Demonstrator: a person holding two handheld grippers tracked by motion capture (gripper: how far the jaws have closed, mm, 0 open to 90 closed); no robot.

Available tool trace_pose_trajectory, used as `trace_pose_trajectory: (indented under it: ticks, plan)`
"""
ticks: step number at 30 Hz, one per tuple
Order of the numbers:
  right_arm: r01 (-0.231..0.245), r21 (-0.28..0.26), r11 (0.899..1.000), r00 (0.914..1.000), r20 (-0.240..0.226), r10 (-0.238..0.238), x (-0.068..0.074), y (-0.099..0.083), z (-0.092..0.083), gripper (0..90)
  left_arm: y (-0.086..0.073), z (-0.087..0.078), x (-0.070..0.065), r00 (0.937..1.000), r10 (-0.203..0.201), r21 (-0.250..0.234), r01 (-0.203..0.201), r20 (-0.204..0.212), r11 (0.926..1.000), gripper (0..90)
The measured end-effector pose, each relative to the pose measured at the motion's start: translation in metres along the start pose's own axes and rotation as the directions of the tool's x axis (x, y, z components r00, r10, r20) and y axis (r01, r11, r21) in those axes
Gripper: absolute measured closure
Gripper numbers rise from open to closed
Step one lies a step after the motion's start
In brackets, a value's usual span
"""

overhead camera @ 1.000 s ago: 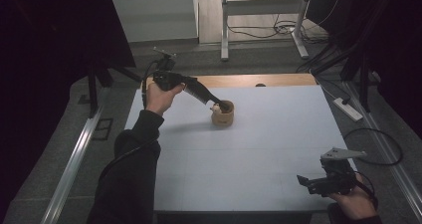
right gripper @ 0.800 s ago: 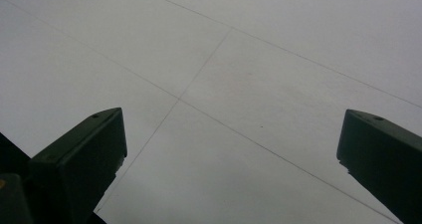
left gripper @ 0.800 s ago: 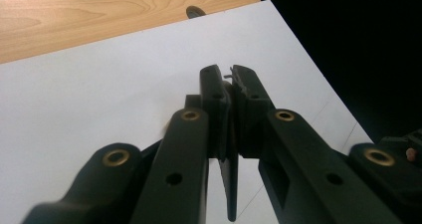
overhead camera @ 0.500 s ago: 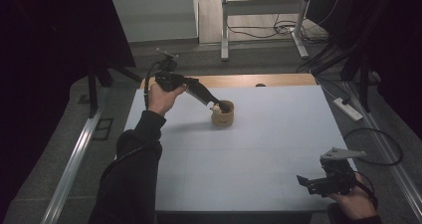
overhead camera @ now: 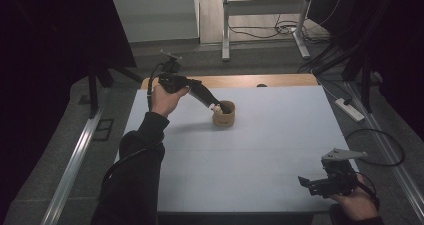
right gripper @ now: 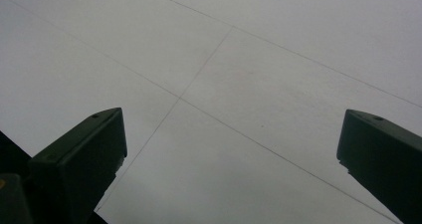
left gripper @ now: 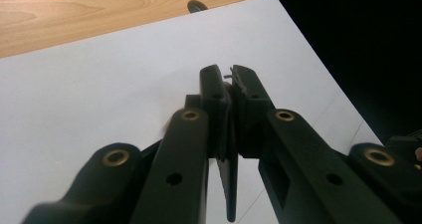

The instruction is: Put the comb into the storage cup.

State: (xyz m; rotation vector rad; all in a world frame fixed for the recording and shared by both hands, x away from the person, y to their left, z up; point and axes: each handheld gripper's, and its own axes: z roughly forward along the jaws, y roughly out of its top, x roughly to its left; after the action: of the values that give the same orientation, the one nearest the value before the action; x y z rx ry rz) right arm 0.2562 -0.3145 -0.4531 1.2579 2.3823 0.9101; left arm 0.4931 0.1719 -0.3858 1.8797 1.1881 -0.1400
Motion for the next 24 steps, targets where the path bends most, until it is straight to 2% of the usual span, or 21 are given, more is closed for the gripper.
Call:
trace_pose_trajectory:
  ticks: [15,24]
  plan:
    - [0.003,0.002,1.000,1.0000,-0.001,-0.003,0.000,0.000,0.000,0.0,-0.001,0.007,-0.003,0.9998,0.012,0.001,-0.012,-0.018,0.9999,83.8]
    - [0.007,0.004,1.000,1.0000,0.000,-0.007,0.000,0.000,0.000,0.0,-0.008,0.007,0.009,0.9995,-0.031,-0.043,0.031,0.005,0.9986,82.4]
